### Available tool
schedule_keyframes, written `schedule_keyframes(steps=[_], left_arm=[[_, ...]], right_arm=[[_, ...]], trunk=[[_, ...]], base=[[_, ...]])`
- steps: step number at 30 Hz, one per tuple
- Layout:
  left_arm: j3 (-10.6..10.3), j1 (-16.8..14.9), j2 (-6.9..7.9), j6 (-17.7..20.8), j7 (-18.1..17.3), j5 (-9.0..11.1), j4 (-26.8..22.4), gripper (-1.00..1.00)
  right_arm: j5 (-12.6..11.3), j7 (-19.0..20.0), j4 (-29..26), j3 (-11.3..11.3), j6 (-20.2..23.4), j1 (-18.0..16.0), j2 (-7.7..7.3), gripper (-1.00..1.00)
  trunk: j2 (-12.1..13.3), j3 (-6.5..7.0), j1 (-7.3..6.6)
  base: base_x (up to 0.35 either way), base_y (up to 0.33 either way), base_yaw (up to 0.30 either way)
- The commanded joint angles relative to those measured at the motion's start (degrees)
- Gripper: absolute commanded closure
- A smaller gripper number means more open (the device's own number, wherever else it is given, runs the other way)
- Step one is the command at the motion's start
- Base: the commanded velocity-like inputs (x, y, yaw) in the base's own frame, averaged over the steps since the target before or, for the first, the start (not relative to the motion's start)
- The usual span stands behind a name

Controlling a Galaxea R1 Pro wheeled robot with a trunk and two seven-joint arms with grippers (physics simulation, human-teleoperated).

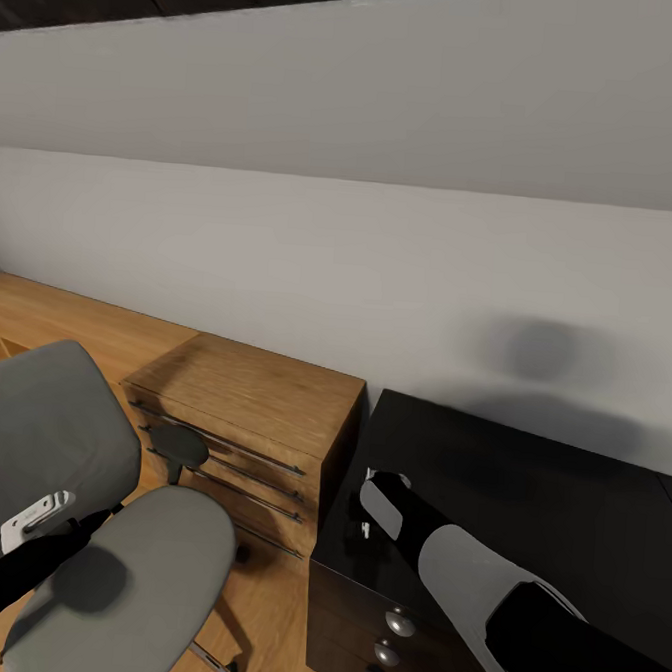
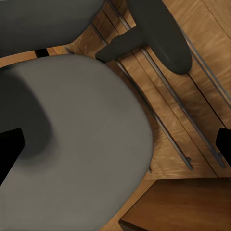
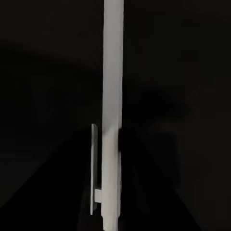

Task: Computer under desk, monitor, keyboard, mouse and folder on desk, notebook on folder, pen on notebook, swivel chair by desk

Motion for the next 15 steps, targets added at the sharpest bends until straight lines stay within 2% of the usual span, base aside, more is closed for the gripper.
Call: schedule_keyframes(steps=[1, 15], left_arm=[[0.0, 0.0, 0.01, 0.2, 0.5, 0.6, -0.1, -1.0], [0.0, 0.0, 0.01, 0.2, 0.5, 0.6, -0.1, -1.0]], right_arm=[[-0.4, -0.4, 0.0, 0.3, 0.1, -0.1, 0.0, 1.0], [-0.4, -0.5, 0.0, 0.3, 0.1, -0.1, 0.0, 1.0]], trunk=[[0.0, -0.07, 0.0], [0.0, -0.07, 0.0]], base=[[0.0, 0.0, 0.0], [0.0, 0.0, 0.0]])
